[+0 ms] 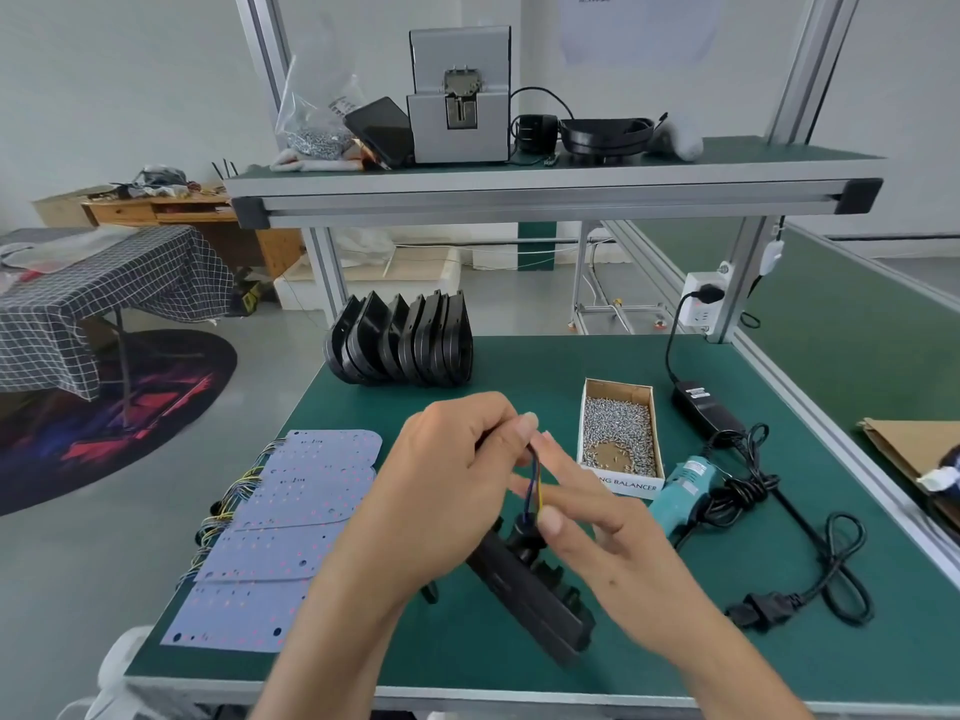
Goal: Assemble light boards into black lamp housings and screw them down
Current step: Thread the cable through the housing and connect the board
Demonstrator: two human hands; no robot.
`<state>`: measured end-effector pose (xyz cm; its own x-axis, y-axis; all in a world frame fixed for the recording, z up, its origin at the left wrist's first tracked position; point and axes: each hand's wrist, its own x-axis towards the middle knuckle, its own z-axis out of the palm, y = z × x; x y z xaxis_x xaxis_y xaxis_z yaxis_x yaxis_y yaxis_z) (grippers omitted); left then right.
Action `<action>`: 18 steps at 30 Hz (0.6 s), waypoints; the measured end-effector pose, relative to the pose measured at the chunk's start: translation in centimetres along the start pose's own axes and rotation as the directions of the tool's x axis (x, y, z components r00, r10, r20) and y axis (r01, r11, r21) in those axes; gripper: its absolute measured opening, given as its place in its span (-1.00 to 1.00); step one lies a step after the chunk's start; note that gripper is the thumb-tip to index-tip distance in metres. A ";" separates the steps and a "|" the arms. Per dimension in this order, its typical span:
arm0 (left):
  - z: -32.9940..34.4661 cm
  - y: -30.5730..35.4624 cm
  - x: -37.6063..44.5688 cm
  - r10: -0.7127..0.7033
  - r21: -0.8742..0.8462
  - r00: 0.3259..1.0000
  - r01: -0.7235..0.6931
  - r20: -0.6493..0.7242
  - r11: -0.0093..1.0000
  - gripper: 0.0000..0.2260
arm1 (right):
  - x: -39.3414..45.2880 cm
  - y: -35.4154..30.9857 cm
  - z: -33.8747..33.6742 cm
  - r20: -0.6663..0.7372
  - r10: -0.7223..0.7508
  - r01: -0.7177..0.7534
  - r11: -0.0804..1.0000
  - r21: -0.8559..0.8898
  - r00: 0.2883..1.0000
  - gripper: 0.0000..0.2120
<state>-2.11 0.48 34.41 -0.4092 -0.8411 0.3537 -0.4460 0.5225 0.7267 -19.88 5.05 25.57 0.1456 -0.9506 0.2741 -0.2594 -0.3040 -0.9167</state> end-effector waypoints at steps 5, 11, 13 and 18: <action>-0.3 0.3 0.2 0.030 -0.038 1.000 -0.030 -0.005 0.999 -0.69 | 1.0 -0.6 -0.6 0.078 -0.028 0.008 0.969 0.247 0.997 -0.57; -0.1 0.4 0.1 0.051 -0.050 0.998 -0.053 -0.025 0.997 -0.67 | 0.8 -1.0 -0.9 0.106 0.002 -0.025 0.976 0.216 0.994 -0.79; 0.2 0.5 -0.1 0.060 -0.030 0.998 -0.061 -0.016 0.998 -0.67 | 0.8 -0.8 -1.3 0.105 0.038 -0.055 0.985 0.162 0.994 -0.87; 0.6 1.2 0.0 0.061 -0.013 0.998 -0.061 -0.036 0.998 -0.65 | 0.8 -0.6 -1.5 0.094 0.079 -0.094 0.982 0.165 0.992 -0.85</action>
<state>-3.13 1.13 34.91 -0.4066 -0.8123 0.4180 -0.4100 0.5712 0.7111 -21.05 4.40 26.82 0.2135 -0.9616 0.1723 -0.1108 -0.1991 -0.9737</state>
